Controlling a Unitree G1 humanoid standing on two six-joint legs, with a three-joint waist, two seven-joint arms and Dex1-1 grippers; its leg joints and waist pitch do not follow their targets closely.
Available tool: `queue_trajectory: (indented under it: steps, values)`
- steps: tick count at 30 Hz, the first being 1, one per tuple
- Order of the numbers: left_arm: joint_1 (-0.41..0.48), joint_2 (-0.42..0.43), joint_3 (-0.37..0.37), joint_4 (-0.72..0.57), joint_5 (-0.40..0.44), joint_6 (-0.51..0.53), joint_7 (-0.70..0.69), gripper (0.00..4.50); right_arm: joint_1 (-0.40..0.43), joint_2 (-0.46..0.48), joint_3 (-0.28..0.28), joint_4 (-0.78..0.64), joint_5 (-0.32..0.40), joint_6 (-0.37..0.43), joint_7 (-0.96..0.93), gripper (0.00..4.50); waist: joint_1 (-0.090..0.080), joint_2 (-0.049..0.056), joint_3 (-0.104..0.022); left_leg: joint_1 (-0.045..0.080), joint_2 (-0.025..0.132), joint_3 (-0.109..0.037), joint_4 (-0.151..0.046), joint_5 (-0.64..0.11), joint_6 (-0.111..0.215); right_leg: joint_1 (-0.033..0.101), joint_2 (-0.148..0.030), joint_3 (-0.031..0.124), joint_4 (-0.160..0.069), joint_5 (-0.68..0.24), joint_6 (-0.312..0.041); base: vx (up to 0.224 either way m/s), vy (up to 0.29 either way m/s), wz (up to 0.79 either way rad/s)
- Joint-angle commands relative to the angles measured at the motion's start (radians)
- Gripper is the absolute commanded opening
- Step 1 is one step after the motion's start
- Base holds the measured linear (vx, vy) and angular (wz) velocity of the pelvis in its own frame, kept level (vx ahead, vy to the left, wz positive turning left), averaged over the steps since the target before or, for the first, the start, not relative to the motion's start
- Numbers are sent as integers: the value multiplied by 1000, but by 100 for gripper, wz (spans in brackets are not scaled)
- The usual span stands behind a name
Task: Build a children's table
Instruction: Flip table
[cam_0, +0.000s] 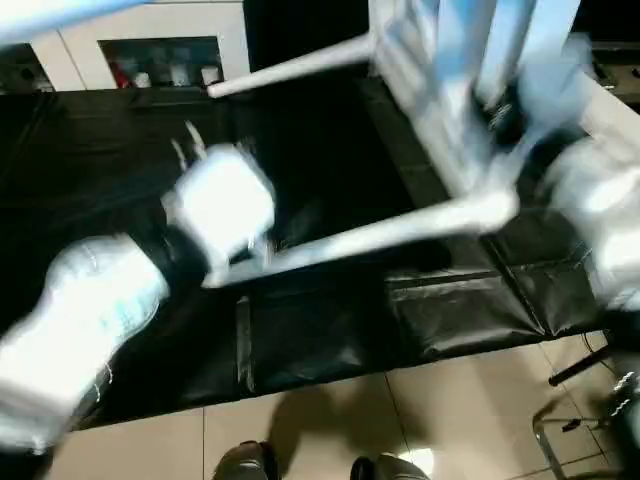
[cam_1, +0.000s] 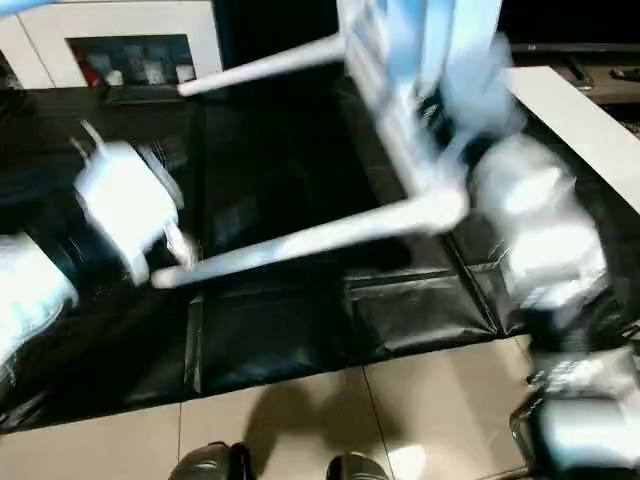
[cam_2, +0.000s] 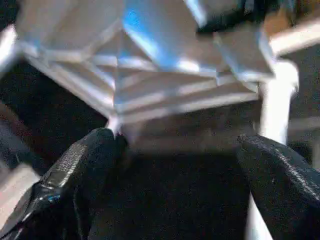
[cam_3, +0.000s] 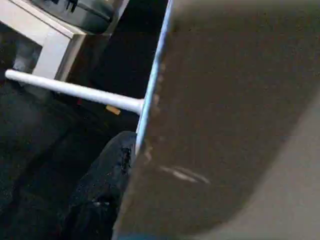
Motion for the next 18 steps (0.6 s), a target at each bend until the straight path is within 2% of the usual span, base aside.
queue_trajectory:
  steps: [1, 3, 4, 5, 6, 11, 13, 15, 16, 18]
  values:
    - [-42, 0, 17, -27, -13, -36, -22, 429, -27, -94, 107, -1, -194, -84, 50, 201, -5, -27, -73, 26, 81, -31, -51, -114, 22, 49, -88, 60, -72, -180, -186, 0, 0, 0]
    - [-83, -18, 39, -24, -1, -60, -1, 446, -55, -111, 120, 21, -195, -89, 70, 201, -7, -32, -73, 27, 81, -29, -50, -120, 28, 48, -87, 60, -72, -185, -190, 0, 0, 0]
    - [-125, -42, 74, -23, -15, -89, 18, 450, -82, -119, 124, 45, -197, -92, 85, 201, -7, -31, -73, 26, 81, -29, -49, -119, 28, 49, -88, 60, -73, -187, -192, 0, 0, 0]
    - [-128, -42, 75, -22, -13, -93, 19, 450, -83, -119, 125, 46, -197, -92, 87, 202, -8, -33, -73, 25, 81, -29, -48, -120, 28, 50, -88, 60, -74, -191, -193, 0, 0, 0]
    - [-151, -45, 90, -11, 18, -139, 30, 450, -102, -122, 129, 64, -200, -94, 103, 202, -7, -36, -73, 23, 81, -29, -47, -119, 31, 51, -88, 60, -74, -199, -188, 0, 0, 0]
    - [-156, -27, 95, 22, 84, -203, 28, 450, -122, -117, 140, 93, -197, -106, 128, 202, -6, -33, -73, 26, 84, -29, -48, -126, 30, 44, -87, 60, -76, -224, -178, 0, 0, 0]
    - [-154, 9, 80, 48, 178, -227, 43, 450, -127, -115, 146, 103, -193, -112, 132, 202, -6, -29, -73, 28, 86, -30, -49, -138, 24, 42, -87, 60, -78, -234, -177, 0, 0, 0]
    - [-147, 34, 83, 71, 263, -239, 87, 450, -130, -116, 147, 108, -192, -115, 134, 202, -9, -32, -71, 28, 86, -31, -50, -156, 10, 42, -87, 61, -78, -252, -162, 0, 0, 0]
    - [-138, 51, 95, 90, 331, -245, 131, 450, -133, -118, 147, 111, -192, -117, 136, 202, -8, -29, -73, 29, 88, -32, -51, -155, 6, 41, -88, 62, -77, -246, -163, 0, 0, 0]
    - [-104, 68, 133, 109, 424, -204, 212, 450, -138, -126, 145, 119, -196, -122, 141, 202, -11, -30, -74, 26, 87, -32, -50, -150, 5, 43, -87, 61, -73, -223, -165, 0, 0, 0]
